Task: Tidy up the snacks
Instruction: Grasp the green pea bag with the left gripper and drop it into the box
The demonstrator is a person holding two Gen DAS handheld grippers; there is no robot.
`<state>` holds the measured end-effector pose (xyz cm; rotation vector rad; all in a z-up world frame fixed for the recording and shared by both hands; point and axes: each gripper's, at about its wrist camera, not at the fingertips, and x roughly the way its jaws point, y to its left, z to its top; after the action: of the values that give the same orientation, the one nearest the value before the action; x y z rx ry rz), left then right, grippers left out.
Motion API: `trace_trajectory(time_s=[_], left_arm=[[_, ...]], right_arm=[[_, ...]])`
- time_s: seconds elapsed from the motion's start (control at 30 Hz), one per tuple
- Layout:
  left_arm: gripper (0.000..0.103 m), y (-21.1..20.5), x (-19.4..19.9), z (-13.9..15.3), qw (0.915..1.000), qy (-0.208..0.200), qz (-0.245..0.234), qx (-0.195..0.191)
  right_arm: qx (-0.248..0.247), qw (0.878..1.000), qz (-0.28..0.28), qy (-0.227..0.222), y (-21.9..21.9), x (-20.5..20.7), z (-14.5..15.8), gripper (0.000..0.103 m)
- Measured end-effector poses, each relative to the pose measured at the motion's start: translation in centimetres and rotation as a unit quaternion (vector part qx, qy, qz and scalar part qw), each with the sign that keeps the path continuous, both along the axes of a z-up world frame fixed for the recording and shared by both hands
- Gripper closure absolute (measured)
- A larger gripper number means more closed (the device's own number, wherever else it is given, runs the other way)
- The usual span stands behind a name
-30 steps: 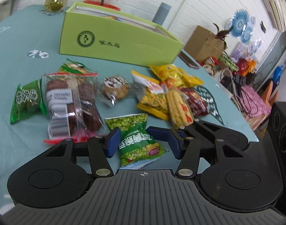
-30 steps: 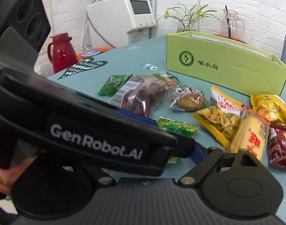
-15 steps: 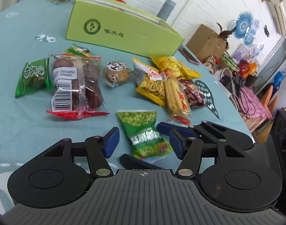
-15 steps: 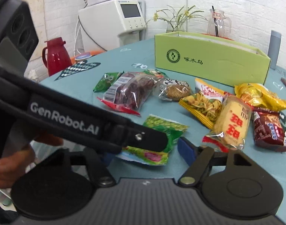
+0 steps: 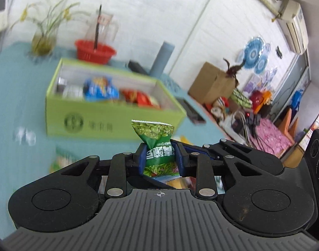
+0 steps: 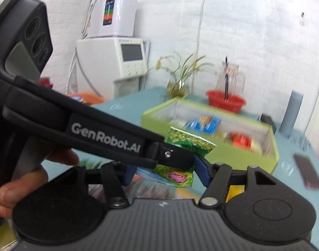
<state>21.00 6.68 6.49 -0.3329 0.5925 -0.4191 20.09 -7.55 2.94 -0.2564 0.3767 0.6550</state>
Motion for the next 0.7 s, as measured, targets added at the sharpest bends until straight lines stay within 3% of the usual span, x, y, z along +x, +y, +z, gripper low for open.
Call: trace_trajectory(time_s=[0.17, 0.37, 0.43, 0.47, 0.5, 0.57, 0.6, 0.7], left_arm=[[0.098, -0.4, 9.1, 2.2, 0.9994, -0.009, 0.018, 0.028], [0.096, -0.5, 17.8, -0.4, 0.9984, 0.032, 0.027, 0.038], [0.071, -0.3, 18.4, -1.1, 0.9981, 0.038, 0.032, 0.035], [0.067, -0.1, 18.0, -1.0, 0.9984, 0.033, 0.034, 0.032], [0.060, 0.0, 17.4, -0.8, 0.9987, 0.022, 0.033, 0.032], [0.043, 0.0, 15.2, 0.5, 0.9983, -0.014, 0.041, 0.039], [0.031, 0.0, 14.2, 1.0, 0.9976, -0.026, 0.047, 0.044], [0.027, -0.4, 10.2, 2.7, 0.9953, -0.067, 0.046, 0.053]], right_arm=[[-0.008, 1.000, -0.008, -0.010, 1.2, 8.5, 1.6, 0.037], [0.000, 0.997, -0.019, 0.075, 1.0, 16.6, -0.4, 0.030], [0.007, 0.995, -0.026, 0.096, 0.7, 17.3, -1.0, 0.016], [0.013, 0.995, -0.029, 0.092, 0.5, 16.9, -0.9, 0.005], [0.021, 0.996, -0.032, 0.076, 0.0, 16.0, -0.6, 0.001], [0.029, 0.998, -0.038, 0.038, -0.9, 14.0, 0.5, 0.001], [0.032, 0.998, -0.043, 0.021, -1.4, 12.9, 1.1, 0.001], [0.032, 0.998, -0.056, -0.009, -2.7, 9.5, 2.9, 0.001]])
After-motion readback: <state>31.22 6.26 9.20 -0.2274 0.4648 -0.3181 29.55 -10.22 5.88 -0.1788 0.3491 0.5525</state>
